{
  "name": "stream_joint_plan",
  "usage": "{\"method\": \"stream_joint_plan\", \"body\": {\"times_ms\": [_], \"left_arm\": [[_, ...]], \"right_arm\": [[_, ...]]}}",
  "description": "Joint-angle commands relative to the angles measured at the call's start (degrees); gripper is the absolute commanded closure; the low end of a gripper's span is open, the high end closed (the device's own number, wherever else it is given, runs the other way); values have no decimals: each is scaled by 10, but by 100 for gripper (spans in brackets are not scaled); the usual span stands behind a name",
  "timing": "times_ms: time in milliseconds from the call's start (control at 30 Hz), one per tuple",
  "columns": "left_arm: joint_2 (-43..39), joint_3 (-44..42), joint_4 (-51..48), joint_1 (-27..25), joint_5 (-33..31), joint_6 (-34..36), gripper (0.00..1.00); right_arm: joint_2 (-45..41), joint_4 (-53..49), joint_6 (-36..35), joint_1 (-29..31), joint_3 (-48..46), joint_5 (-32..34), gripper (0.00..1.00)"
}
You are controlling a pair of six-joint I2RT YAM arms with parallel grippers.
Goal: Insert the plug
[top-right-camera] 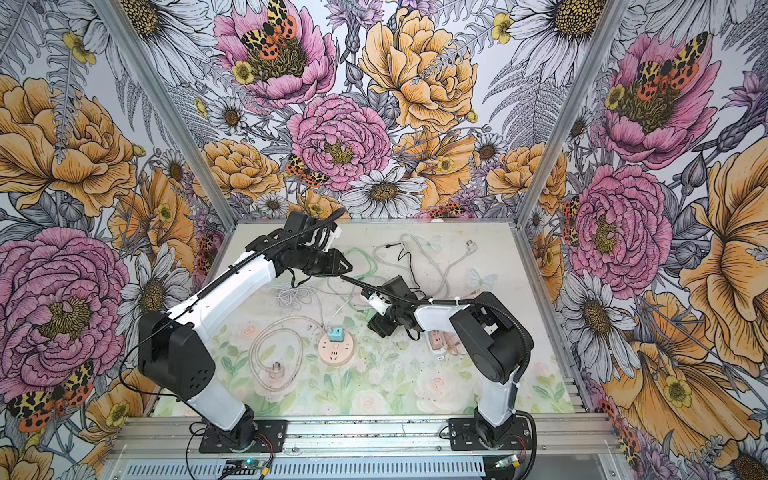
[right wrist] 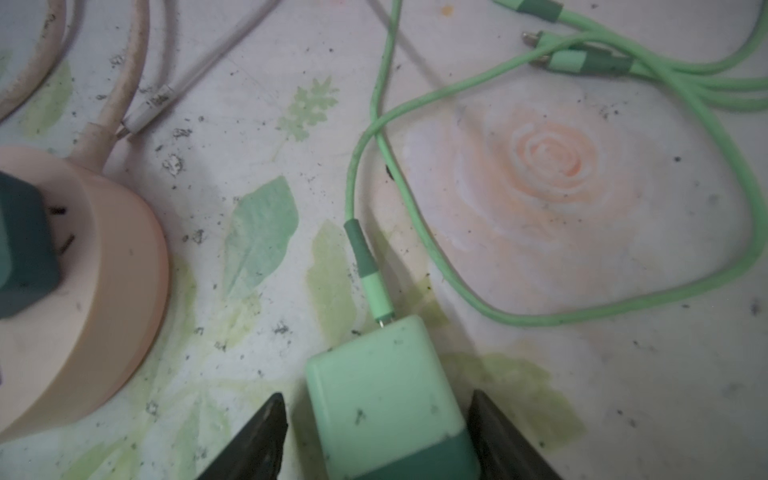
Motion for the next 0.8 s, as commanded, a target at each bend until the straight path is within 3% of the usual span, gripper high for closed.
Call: {"method": "stream_joint_plan", "body": {"times_ms": [0,133,300,600,767], "left_arm": [[-25,-9,0,6,11,9,70],[-32,-16,0,7,7,7,70],[-45,-24,1,8,-1,-2,70],[-115,-55,1,46,29,-30,65],[-141,-80,1,7,64,-23,64]], "right_arm": [[16,-3,-13,4,5,-1,44],[-2,-3,-11,4,-13,30,71],[-51,16,-2,4,-44,49,86],[-237,63,23,5,-118,92,94],[-327,82,35,14,-136,119,96]]}}
